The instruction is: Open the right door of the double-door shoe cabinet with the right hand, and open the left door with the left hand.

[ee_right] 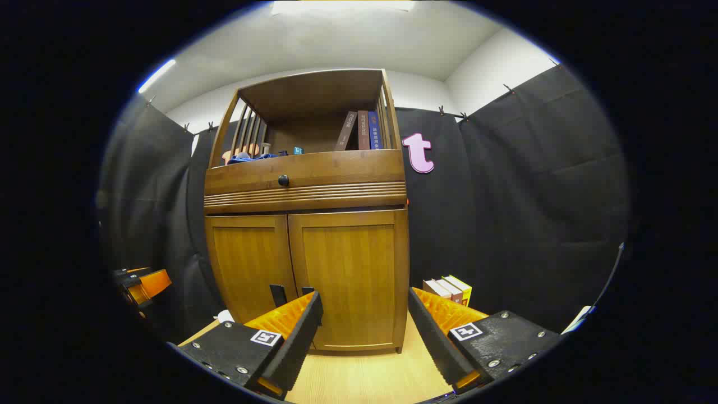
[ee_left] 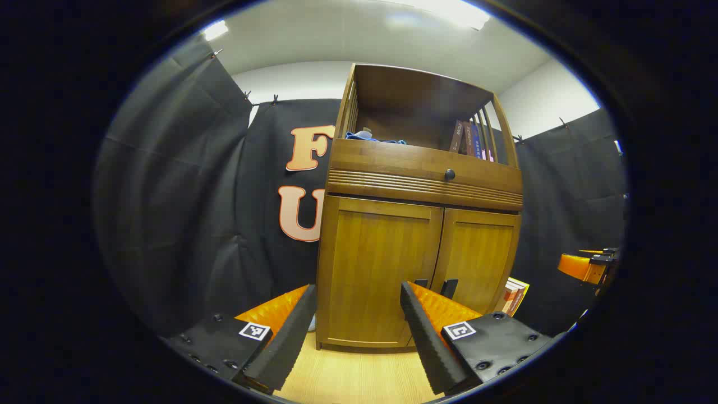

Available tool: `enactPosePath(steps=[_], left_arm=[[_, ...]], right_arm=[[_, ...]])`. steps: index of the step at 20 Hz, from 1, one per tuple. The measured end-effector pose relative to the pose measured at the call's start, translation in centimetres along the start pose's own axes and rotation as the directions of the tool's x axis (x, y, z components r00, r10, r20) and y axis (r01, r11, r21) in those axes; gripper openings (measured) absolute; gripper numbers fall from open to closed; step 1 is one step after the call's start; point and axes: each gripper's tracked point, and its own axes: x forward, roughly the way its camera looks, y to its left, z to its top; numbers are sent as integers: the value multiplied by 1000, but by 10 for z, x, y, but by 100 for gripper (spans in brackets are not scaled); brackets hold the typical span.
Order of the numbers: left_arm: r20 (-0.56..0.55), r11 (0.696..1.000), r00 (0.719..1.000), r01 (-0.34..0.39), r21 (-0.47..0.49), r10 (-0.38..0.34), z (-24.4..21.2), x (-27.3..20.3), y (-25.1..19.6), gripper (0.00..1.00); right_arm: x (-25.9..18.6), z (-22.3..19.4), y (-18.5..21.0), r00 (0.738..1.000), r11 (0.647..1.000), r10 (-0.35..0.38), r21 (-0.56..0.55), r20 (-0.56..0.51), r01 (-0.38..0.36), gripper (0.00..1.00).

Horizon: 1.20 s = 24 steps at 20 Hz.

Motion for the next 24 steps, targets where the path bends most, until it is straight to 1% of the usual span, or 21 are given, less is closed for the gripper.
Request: enactPosePath(steps=[1, 2, 3, 4, 5, 6, 7, 8, 9, 16, 17, 20, 21, 24], left_arm=[[4, 1000, 1000, -1, 5, 1, 1, -1, -1, 94], [6, 1000, 1000, -3, 8, 3, 2, -1, -1, 96], [9, 1000, 1000, -4, 11, 4, 3, -2, -1, 94], [10, 1000, 1000, -3, 13, 2, 4, -2, -1, 94], [10, 1000, 1000, 0, 13, 0, 4, -3, -2, 94], [11, 1000, 1000, 3, 14, -3, 6, -3, -2, 94], [13, 1000, 1000, 4, 16, -4, 7, -3, -2, 94], [16, 1000, 1000, 5, 20, -5, 10, -4, -3, 96], [19, 1000, 1000, 7, 24, -7, 10, -4, -3, 94], [26, 999, 999, 17, 41, -19, 16, -5, -5, 94], [24, 999, 1000, 19, 41, -20, 16, -4, -6, 96], [18, 999, 1000, 18, 38, -19, 14, 2, -6, 94], [15, 999, 1000, 17, 38, -18, 13, 2, -5, 94], [12, 999, 1000, 10, 38, -10, 12, 3, -2, 96]], right_arm=[[0, 0, 1, 1000, 1000, -2, -5, -7, 2, 94], [-1, 1, 0, 1000, 1000, -5, -18, -5, 5, 94], [-1, 4, 0, 1000, 999, -6, -33, 0, 6, 94], [-2, 6, 1, 1000, 999, -7, -45, 1, 8, 94], [-3, 10, 3, 1000, 998, -7, -54, 10, 8, 97], [-4, 15, 3, 1000, 998, -6, -60, 19, 7, 94], [-6, 18, 4, 1000, 998, -7, -60, 26, 8, 100], [-7, 19, 4, 1000, 998, -7, -56, 30, 9, 100], [-7, 18, 3, 1000, 998, -10, -54, 28, 12, 100], [-6, 7, 3, 1000, 999, -19, -48, 4, 19, 100], [-5, 6, 4, 1000, 999, -18, -46, 1, 18, 100], [2, -5, 6, 1000, 999, -16, -44, -12, 15, 100], [5, -10, 7, 1000, 999, -15, -42, -20, 14, 94], [17, -23, 14, 1000, 1000, -4, -16, -25, 4, 94]])
